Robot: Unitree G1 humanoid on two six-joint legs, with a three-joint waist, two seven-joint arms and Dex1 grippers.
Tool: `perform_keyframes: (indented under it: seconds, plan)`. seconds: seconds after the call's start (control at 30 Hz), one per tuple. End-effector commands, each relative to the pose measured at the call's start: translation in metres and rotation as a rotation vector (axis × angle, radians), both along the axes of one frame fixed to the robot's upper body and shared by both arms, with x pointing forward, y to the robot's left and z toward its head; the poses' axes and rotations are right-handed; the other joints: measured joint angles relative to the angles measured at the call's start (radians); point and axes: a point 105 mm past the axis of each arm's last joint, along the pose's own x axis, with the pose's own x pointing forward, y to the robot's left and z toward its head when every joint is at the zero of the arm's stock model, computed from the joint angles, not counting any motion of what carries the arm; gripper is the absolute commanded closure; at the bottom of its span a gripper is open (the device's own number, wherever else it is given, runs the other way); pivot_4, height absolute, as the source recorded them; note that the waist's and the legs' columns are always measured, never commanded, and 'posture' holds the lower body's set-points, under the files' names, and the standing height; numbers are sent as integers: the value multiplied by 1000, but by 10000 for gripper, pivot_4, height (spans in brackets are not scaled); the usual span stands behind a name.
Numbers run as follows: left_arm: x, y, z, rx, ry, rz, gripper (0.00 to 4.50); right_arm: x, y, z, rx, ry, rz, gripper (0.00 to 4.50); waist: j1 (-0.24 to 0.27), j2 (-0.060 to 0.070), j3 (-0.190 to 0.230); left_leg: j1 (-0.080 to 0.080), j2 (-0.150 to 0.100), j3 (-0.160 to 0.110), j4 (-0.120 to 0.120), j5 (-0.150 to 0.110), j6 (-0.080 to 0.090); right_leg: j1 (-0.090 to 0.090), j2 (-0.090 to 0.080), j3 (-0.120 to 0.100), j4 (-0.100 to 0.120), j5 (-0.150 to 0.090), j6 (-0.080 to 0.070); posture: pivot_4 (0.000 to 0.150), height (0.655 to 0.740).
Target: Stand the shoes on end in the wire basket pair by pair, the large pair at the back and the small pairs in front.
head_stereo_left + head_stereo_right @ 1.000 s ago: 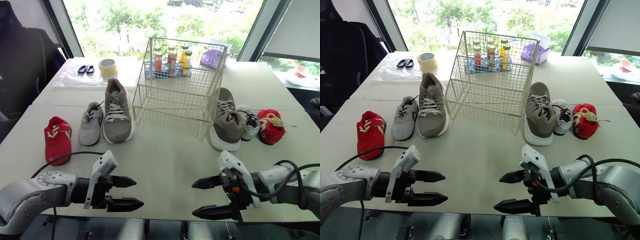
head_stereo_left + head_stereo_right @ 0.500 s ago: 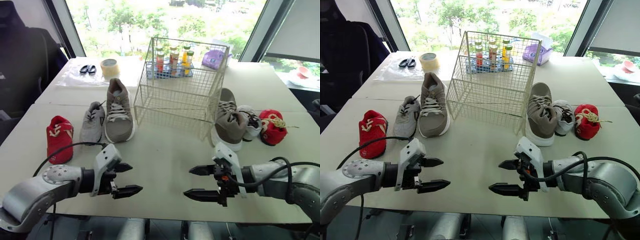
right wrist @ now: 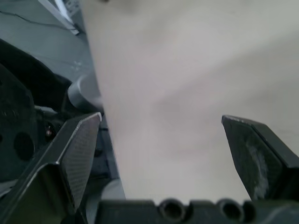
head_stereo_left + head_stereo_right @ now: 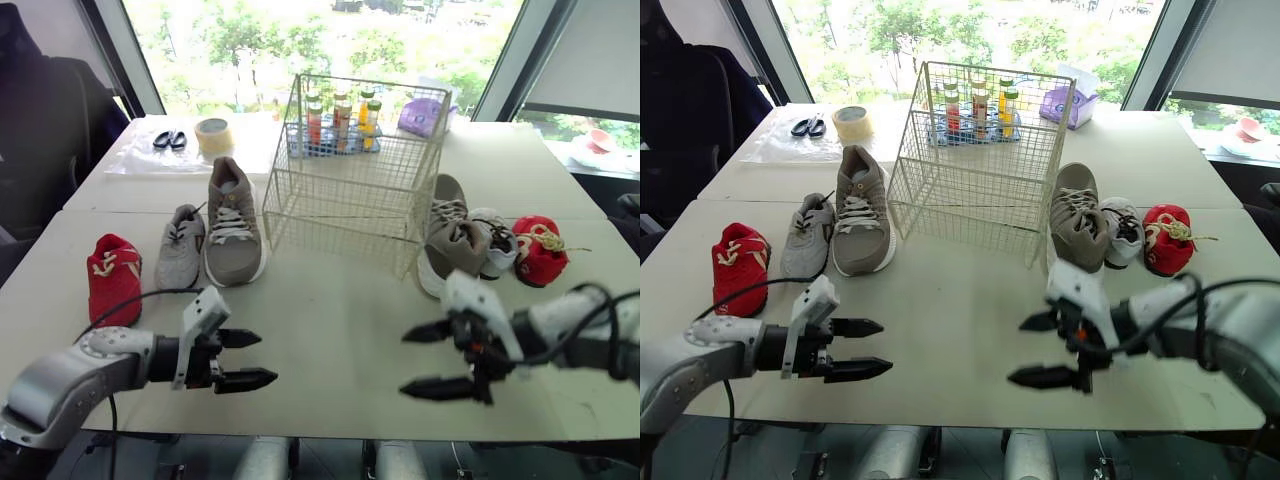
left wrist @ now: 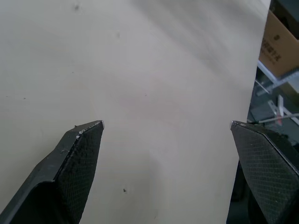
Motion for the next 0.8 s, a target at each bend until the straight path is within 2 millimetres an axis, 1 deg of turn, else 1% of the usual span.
perform_keyframes:
  seconds: [0.03,0.1,0.13,0.17,0.2,0.27,0.3,0.37,0.47,0.6,0.7,0.77,0.8]
  plan:
    - [13,-3,39,2,-138,-89,634,12,-1,48,17,-70,29,0,3,0,0,-1,0,0,0,0,0,-1,0,0,0,0,0,1500,6563]
    - [25,-1,61,29,-233,-113,634,33,1,68,-40,-188,25,0,1,0,1,0,1,-1,-1,0,0,0,1,-2,0,-1,1,1500,6563]
    - [29,0,76,38,-285,-124,634,46,3,77,-76,-248,33,0,-2,0,1,-1,1,-1,-3,0,0,-1,1,-2,-1,0,1,1500,6563]
    - [32,0,89,40,-324,-136,634,57,4,81,-112,-287,43,0,-9,0,1,-1,1,-1,-3,0,0,-1,1,-2,-2,0,1,1500,6563]
    - [33,0,98,42,-353,-149,634,66,6,83,-149,-307,52,0,-20,0,1,-1,0,0,-3,0,0,-2,1,-2,-2,0,2,1500,6563]
    - [33,-4,113,37,-406,-174,634,81,8,78,-238,-313,96,0,-32,0,1,-2,-1,1,-3,0,0,-2,0,-2,-2,1,5,1500,6563]
    - [32,-5,117,31,-420,-185,634,86,9,75,-272,-308,118,0,-40,0,1,-2,-2,2,-3,0,0,-2,-1,-1,-2,1,6,1500,6563]
    - [29,-10,124,12,-445,-206,634,102,10,68,-329,-310,135,0,-52,0,2,-2,-3,2,-3,0,0,-2,-2,-1,-2,2,9,1500,6563]
    - [27,-15,127,-6,-460,-208,634,118,9,60,-378,-302,146,0,-57,0,2,-3,-3,2,-3,0,0,-3,-2,0,-1,4,14,1500,6563]
    - [30,-8,122,-5,-465,-137,634,134,18,47,-408,-276,169,0,-58,1,3,-2,-3,1,-3,2,-3,-5,-1,1,2,4,13,1500,6563]
    - [31,-1,113,4,-446,-84,634,141,26,38,-419,-264,186,0,-57,1,3,-1,-3,-1,-4,4,-6,-4,0,1,4,4,13,1500,6563]
    - [32,3,107,13,-437,-55,0,143,29,35,-425,-255,200,5302,-54,1,3,-1,-3,-1,-4,5,-8,-5,0,1,5,4,13,1500,6563]
    - [33,4,105,15,-436,-40,0,143,31,32,-432,-254,207,9511,-52,1,4,-1,-3,-1,-4,5,-9,-5,0,1,5,4,13,1500,6563]
